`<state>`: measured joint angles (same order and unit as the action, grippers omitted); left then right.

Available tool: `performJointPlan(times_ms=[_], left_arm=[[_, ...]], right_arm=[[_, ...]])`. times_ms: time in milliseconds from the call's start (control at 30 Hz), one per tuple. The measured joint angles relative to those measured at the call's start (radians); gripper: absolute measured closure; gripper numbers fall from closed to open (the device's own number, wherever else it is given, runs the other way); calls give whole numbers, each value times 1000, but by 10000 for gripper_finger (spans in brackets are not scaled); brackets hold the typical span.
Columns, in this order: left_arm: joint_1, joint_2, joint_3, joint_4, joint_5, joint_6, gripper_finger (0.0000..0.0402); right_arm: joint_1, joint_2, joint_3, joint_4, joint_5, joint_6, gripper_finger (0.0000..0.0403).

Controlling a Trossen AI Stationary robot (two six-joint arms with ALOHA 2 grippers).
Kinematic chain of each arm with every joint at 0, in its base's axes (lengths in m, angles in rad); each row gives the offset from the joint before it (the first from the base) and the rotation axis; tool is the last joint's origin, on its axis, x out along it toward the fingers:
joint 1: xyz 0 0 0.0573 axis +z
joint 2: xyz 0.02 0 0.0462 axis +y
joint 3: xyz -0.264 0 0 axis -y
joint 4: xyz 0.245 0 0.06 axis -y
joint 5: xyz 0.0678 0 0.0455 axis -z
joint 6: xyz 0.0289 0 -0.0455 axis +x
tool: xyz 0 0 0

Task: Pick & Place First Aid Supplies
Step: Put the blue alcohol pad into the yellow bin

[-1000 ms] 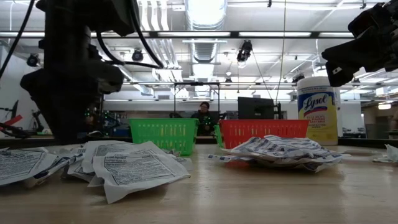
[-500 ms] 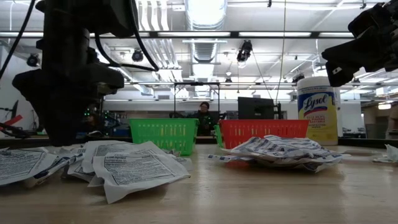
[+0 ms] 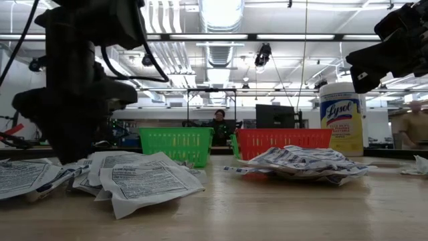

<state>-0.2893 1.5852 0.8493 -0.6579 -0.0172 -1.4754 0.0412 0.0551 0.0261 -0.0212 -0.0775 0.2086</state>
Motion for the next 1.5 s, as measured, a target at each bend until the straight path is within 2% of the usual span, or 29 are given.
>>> performJointPlan(times_ms=[300,667,1500], left_arm=[[2,0,-1,-4,16,-1,317],[14,-4,-1,-10,27,-1,397],[26,-115,16,-100,21,11,401]], right_arm=[[0,0,0,0,0,0,374],[0,0,0,0,0,0,374],[0,0,0,0,0,0,374]])
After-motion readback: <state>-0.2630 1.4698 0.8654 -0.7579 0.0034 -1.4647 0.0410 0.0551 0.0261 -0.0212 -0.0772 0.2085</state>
